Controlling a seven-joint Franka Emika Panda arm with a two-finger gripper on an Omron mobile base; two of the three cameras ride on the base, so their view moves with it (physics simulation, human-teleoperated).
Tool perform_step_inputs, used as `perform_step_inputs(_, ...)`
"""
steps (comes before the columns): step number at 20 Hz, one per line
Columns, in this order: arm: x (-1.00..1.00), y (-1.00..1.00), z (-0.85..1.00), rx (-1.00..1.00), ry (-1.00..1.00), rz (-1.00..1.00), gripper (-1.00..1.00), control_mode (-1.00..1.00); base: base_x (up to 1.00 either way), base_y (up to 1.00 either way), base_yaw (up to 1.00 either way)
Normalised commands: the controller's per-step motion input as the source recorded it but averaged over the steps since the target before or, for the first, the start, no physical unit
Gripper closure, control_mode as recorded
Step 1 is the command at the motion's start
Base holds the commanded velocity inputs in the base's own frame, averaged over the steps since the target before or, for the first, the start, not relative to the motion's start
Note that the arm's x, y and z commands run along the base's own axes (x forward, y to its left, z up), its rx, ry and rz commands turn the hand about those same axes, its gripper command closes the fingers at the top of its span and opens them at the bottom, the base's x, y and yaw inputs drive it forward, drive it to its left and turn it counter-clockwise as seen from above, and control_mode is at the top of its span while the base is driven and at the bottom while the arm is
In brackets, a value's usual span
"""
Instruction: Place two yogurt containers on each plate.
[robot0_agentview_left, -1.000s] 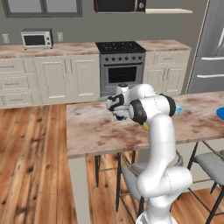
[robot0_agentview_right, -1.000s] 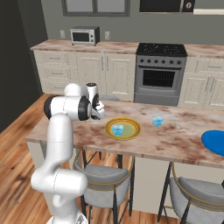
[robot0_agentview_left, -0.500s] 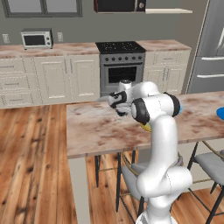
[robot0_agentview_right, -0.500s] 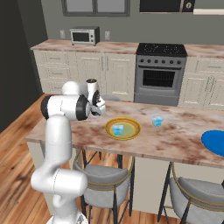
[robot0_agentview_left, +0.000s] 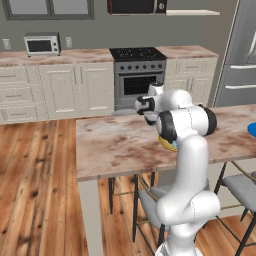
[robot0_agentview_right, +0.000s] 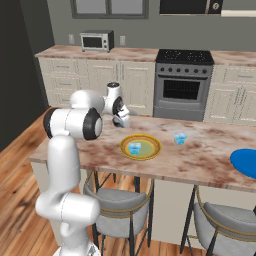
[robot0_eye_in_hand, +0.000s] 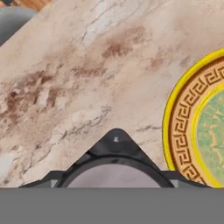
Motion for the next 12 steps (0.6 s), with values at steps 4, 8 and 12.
perform_step_inputs(4, -0.19, -0.72, 0.13, 0.0, 0.0, -0.2, 1.0, -1.0, 0.0, 0.0, 0.0)
perform_step_inputs(8, -0.31, -0.76, 0.01, 0.05, 0.0, -0.23, 1.0, -1.0, 0.0, 0.0, 0.0)
perform_step_inputs(12, -0.32, -0.64, 0.0, 0.02, 0.0, -0.23, 1.0, -1.0, 0.0, 0.0, 0.0)
